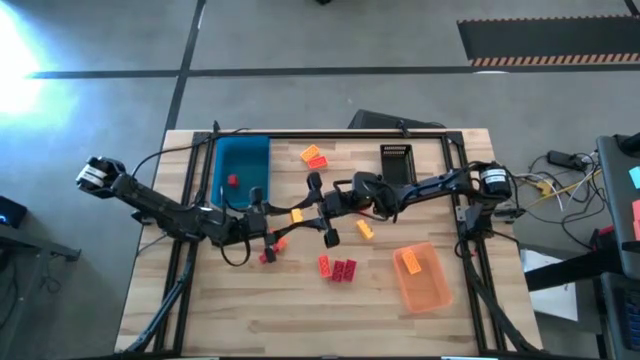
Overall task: Sort & place blocks by color
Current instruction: Put the yellow game piece into the orange bin
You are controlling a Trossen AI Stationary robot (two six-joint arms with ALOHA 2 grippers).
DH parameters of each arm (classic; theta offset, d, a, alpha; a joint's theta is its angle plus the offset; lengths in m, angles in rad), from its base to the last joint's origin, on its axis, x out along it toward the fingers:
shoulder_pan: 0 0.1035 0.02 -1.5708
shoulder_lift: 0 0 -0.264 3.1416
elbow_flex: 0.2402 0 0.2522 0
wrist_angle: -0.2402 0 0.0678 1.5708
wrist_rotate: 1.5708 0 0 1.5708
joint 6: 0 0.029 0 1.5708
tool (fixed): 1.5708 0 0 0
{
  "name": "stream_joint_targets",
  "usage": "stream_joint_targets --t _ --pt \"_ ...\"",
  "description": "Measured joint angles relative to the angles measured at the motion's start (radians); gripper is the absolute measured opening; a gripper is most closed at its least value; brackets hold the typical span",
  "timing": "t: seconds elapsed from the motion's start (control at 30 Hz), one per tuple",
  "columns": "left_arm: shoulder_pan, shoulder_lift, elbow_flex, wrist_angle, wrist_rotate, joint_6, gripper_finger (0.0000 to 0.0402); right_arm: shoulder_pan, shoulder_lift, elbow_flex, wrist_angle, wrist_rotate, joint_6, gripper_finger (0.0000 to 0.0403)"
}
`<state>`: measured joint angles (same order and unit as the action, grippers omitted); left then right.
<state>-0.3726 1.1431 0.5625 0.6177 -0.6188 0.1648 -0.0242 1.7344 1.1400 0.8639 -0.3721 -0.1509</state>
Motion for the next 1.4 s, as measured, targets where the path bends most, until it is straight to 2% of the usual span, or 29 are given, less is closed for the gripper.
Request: stream_joint_targets --t 0.43,0.7,0.83,1.1,1.3,1.4 --pt "0.0 0.001 -0.005 -0.01 0.016 -0.027 0.0162 -0.002 -0.006 -0.028 0.0 -0.002 0.002 0.0126" --pt "0.0 0.001 -0.006 -0.013 0.016 -0.029 0.0218 -0.003 -0.008 -0.03 -0.013 -0.001 0.01 0.0126" --pt "0.0 0.0 -0.006 -0.077 0.015 -0.031 0.0241 -0.004 -0.012 -0.032 -0.065 0.002 0.02 0.0126" --pt "0.0 0.001 -0.006 -0.273 0.007 -0.214 0.0244 -0.029 -0.066 -0.033 -0.35 0.009 0.022 0.0126" --pt "0.0 -0.001 -0.006 -0.417 -0.015 -0.385 0.0244 -0.048 -0.093 -0.033 -0.629 0.095 0.002 0.0126" --pt "0.0 -0.001 -0.006 -0.457 -0.058 -0.443 0.0244 -0.052 -0.102 -0.034 -0.717 0.173 -0.002 0.0126"
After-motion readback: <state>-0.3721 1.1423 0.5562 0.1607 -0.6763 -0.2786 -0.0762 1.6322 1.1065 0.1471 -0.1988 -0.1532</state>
